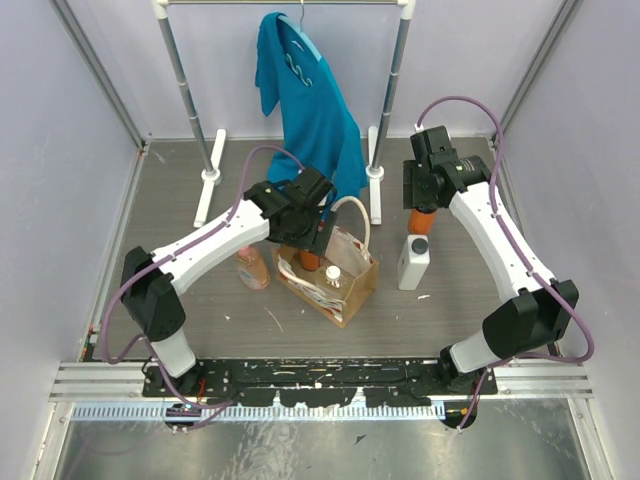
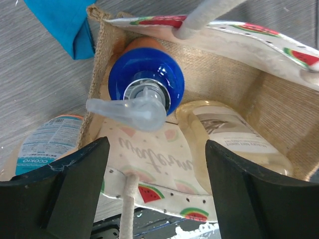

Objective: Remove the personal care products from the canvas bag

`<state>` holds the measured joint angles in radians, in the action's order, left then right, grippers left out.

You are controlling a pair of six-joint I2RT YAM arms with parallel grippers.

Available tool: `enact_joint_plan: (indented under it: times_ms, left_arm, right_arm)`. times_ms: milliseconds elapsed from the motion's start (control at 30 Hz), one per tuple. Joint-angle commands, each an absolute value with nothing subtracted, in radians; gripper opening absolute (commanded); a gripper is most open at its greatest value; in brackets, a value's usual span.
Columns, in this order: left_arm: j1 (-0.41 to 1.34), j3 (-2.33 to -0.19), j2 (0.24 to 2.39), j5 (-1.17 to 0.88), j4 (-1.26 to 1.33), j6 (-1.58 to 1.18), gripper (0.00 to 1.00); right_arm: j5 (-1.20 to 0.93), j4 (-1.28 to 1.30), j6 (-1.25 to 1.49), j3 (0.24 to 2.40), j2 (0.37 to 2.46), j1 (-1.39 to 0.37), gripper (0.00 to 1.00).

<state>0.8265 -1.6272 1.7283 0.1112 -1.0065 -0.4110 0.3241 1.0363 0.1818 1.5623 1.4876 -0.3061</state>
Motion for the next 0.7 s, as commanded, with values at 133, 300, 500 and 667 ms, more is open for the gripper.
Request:
enact_joint_plan:
  times_ms: [133,300,500,667]
  left_arm:
    - [0.825,-1.586,1.812,0.185,-0.855,-0.436,0.87]
    - [0.824,-1.532,1.818,0.208,-0.733,-0.449,0.87]
    - [0.824,-1.551,1.865,0.211,-0.725,-0.442,0.64]
    - [0.825,-1.582,1.878,0.223,-0.756,-0.418,0.16]
  right_arm:
    - [0.295,0.849,0.203,1.516,1.448,-0.296,0.19]
    - [0.276,0.824,0.204,1.491,1.458,-0.290,0.19]
    - [0.259,0.818,0.213,1.462,1.493,-0.290,0.21]
    - [0.239,0.810,0.213,1.433,1.507,-0.288,0.35]
